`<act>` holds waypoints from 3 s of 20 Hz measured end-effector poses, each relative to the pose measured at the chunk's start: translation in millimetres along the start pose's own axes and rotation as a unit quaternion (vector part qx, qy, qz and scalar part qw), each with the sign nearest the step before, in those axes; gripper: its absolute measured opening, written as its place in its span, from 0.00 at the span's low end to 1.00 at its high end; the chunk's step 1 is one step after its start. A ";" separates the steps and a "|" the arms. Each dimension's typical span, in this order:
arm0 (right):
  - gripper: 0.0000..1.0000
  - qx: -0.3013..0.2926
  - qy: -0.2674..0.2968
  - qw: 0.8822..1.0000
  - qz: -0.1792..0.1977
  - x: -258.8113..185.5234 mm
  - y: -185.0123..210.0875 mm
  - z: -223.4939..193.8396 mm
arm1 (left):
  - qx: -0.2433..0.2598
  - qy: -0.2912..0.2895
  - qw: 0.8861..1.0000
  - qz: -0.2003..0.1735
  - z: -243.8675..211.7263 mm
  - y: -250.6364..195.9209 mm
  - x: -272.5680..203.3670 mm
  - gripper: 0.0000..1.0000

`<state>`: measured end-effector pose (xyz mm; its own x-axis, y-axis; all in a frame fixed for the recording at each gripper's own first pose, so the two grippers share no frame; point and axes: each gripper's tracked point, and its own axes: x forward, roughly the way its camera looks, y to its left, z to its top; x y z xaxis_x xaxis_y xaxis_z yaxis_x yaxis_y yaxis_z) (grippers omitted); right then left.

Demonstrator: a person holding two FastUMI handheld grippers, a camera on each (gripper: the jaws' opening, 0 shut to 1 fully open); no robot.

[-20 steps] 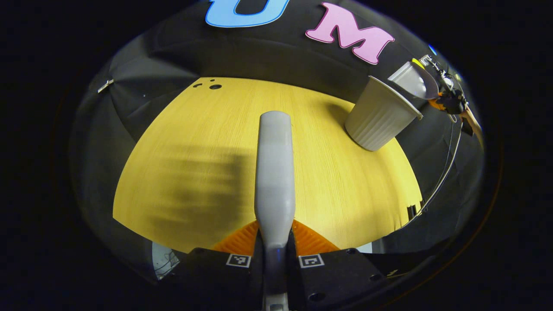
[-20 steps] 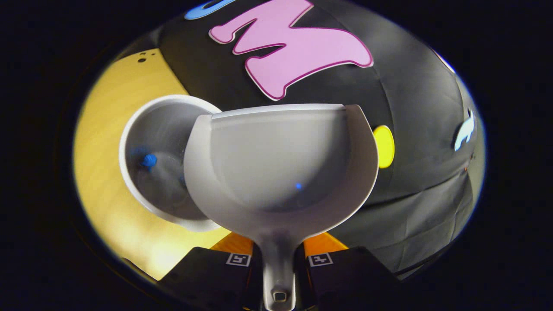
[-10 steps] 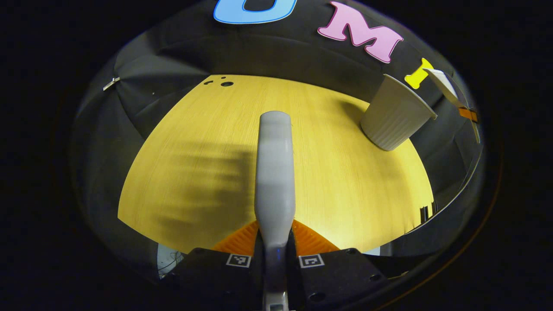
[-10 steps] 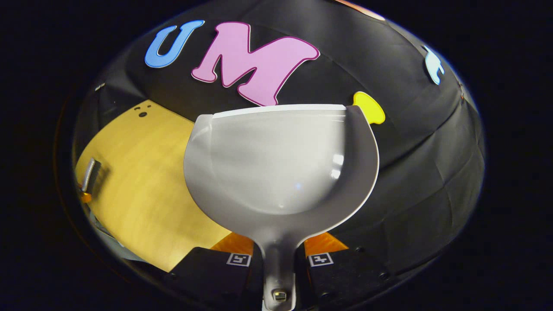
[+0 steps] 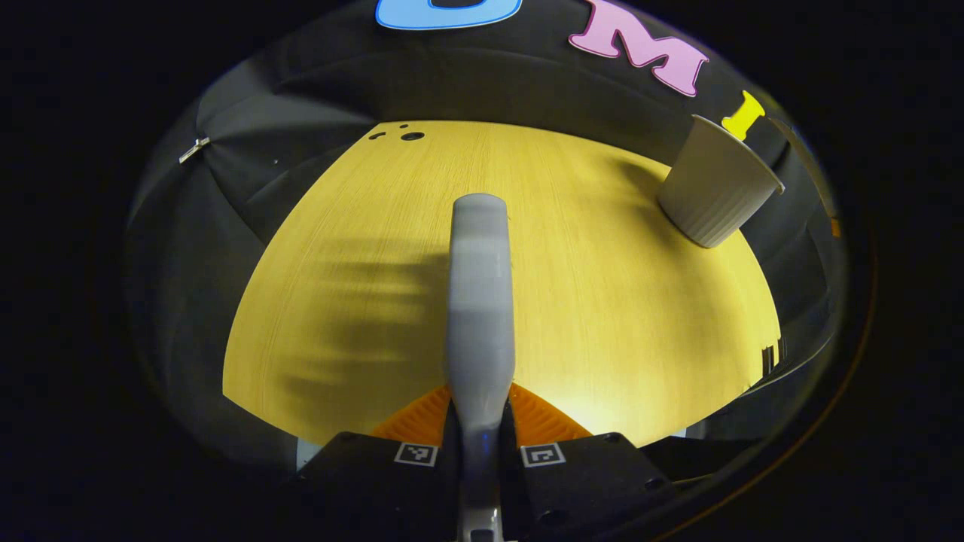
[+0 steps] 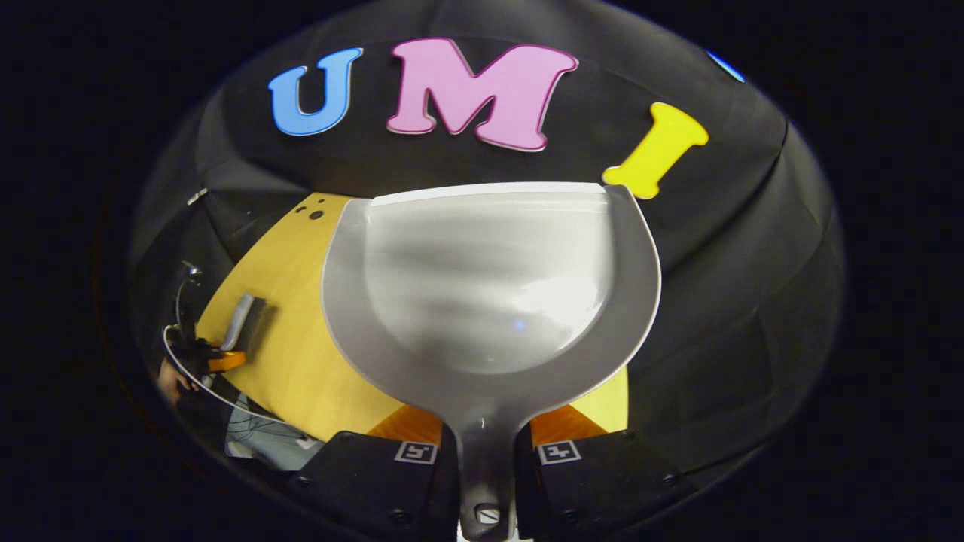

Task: Pick up the small broom and dustpan from the desktop, sweep the trash into the dustpan with the broom, and then empty the trash into the garbage bin.

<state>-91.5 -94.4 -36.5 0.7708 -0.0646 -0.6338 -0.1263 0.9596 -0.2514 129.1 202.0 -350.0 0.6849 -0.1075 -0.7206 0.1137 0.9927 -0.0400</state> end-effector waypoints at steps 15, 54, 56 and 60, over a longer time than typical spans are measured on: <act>0.33 0.038 0.147 0.980 0.127 104.8 177.4 -118.0 | 0.037 0.043 0.998 0.018 9.2 19.2 40.4 0.26; 0.99 0.090 0.012 0.992 0.086 75.3 144.9 -41.4 | 0.023 -0.137 0.989 0.053 117.0 -28.0 -76.1 0.98; 0.99 0.101 -0.019 0.990 0.092 56.0 141.9 -28.6 | 0.026 -0.168 0.984 0.059 118.8 -32.4 -101.2 0.98; 0.99 0.102 -0.080 0.987 0.098 21.1 137.8 -9.2 | 0.032 -0.229 0.970 0.074 115.7 -41.7 -146.3 0.98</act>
<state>-98.3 33.9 -91.2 0.8349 0.1572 -0.5275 -0.1681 0.9854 0.0276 107.4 170.1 -162.8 0.9435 0.0082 -0.3312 0.0241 0.9953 0.0933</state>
